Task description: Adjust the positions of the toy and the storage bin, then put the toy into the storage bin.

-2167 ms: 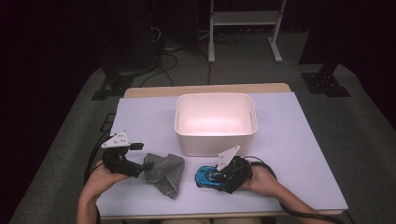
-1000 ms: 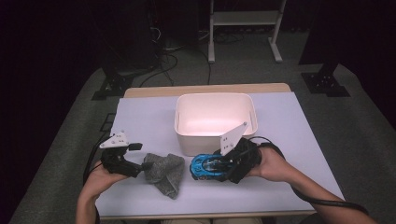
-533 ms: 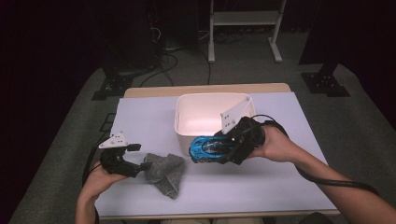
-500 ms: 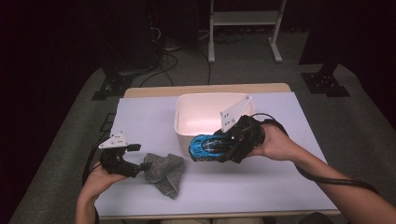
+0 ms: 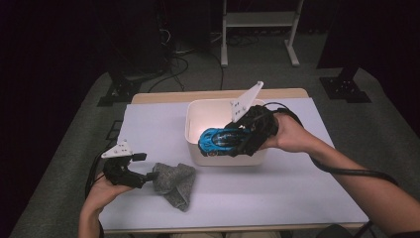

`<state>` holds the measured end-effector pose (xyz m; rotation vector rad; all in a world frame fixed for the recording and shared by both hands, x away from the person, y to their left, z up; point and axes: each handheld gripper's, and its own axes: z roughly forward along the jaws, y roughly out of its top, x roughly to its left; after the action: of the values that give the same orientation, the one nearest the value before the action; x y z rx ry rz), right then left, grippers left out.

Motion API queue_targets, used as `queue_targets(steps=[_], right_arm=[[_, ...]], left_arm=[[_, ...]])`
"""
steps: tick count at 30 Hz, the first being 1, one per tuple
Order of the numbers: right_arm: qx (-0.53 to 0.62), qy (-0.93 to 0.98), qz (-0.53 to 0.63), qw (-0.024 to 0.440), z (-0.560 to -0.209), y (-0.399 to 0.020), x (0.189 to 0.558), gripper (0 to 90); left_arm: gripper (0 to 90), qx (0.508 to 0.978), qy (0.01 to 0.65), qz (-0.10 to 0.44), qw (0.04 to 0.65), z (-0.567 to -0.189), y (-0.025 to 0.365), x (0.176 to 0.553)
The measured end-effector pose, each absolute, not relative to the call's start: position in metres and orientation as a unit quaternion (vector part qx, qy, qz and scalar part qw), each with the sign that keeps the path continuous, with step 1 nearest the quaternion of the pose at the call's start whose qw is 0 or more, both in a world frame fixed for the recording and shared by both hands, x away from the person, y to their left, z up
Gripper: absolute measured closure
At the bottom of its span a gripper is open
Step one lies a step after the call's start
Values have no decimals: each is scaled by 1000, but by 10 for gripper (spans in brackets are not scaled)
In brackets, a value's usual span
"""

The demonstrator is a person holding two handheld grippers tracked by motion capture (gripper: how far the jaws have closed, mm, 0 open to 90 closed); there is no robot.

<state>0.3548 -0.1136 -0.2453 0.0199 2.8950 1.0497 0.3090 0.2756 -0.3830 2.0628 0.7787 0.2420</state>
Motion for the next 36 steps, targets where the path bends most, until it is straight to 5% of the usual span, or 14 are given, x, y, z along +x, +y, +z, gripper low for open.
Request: queue_targets(steps=[16,36], right_arm=[[48,939,337,41,-258,-111,426,248],[65,944,323,23,-299,-111,448,248]], left_arm=[[96,835,308,101,445,-383,276,313],[96,836,298,103,449,-379,272,318]])
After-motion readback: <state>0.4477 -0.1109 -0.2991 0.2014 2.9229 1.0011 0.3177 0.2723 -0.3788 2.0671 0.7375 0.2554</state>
